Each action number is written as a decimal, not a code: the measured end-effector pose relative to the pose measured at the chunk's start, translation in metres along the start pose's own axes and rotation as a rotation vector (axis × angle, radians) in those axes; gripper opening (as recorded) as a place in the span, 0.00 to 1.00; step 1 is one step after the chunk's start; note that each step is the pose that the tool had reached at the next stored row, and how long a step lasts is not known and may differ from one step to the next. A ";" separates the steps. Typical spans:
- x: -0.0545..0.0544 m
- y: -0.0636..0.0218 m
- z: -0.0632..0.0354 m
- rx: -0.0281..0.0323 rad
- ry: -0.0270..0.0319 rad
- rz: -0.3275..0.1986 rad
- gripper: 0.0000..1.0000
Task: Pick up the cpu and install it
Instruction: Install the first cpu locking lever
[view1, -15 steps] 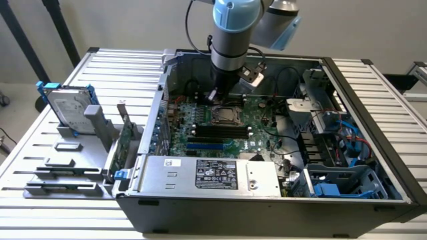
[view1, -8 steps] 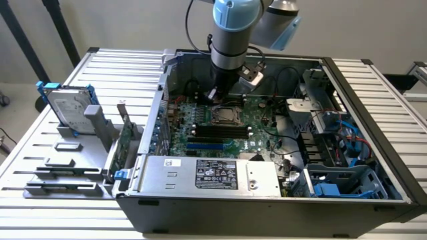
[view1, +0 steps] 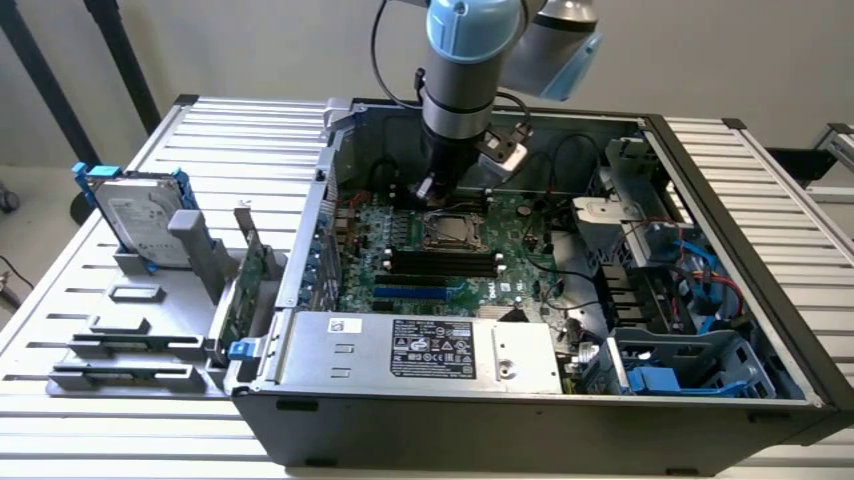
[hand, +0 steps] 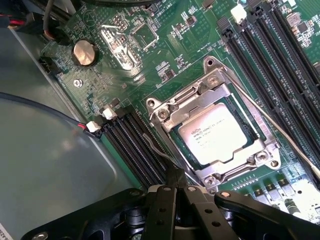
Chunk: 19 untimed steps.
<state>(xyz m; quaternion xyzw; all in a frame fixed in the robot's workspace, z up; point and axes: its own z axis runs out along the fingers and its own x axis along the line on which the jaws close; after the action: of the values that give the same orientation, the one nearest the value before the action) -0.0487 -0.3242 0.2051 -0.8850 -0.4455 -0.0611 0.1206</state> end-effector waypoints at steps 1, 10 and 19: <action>0.000 0.0002 0.0000 0.0001 -0.0001 0.000 0.11; 0.001 0.0028 0.0026 0.0004 -0.0004 -0.002 0.11; 0.002 0.0053 0.0052 0.0005 -0.0014 -0.004 0.11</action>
<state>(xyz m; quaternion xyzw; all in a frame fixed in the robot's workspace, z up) -0.0432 -0.3242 0.1997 -0.8841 -0.4474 -0.0606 0.1204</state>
